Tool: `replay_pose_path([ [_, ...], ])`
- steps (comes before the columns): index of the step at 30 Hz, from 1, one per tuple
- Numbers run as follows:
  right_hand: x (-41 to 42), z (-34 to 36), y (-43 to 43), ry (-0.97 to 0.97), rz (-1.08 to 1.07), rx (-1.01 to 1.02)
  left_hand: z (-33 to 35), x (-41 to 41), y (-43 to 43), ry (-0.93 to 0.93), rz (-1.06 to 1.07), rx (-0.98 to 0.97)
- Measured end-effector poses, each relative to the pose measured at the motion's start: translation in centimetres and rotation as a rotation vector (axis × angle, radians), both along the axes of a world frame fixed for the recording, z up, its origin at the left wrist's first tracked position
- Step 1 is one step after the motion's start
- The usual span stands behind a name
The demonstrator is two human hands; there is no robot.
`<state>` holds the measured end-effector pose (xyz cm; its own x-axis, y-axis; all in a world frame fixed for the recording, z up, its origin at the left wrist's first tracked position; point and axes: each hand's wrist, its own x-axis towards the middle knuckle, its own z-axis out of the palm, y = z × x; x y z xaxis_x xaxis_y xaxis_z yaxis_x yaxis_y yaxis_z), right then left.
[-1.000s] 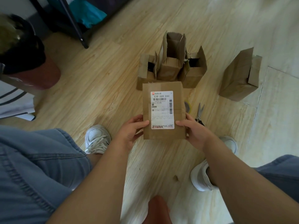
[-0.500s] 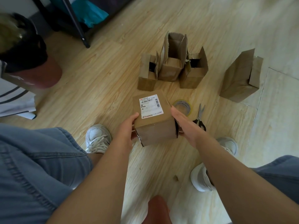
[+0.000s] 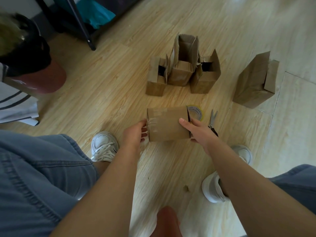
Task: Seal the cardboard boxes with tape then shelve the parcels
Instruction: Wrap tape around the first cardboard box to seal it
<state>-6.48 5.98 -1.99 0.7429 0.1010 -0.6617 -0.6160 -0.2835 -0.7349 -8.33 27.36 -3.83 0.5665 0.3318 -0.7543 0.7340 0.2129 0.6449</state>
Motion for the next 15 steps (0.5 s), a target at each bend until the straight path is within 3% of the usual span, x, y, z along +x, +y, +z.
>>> replay_pose_path([
  [5, 0.6, -0.2, 0.4, 0.008, -0.103, -0.038, 1.2, 0.5, 0.0, -0.096, -0.093, 0.108],
  [10, 0.8, 0.7, 0.2, 0.165, -0.196, 0.186, 2.8, 0.8, 0.2, -0.235, -0.135, -0.180],
  [15, 1.1, 0.2, -0.3, 0.121, 0.110, 0.179, 2.9, 0.9, 1.1, -0.196, -0.254, -0.124],
])
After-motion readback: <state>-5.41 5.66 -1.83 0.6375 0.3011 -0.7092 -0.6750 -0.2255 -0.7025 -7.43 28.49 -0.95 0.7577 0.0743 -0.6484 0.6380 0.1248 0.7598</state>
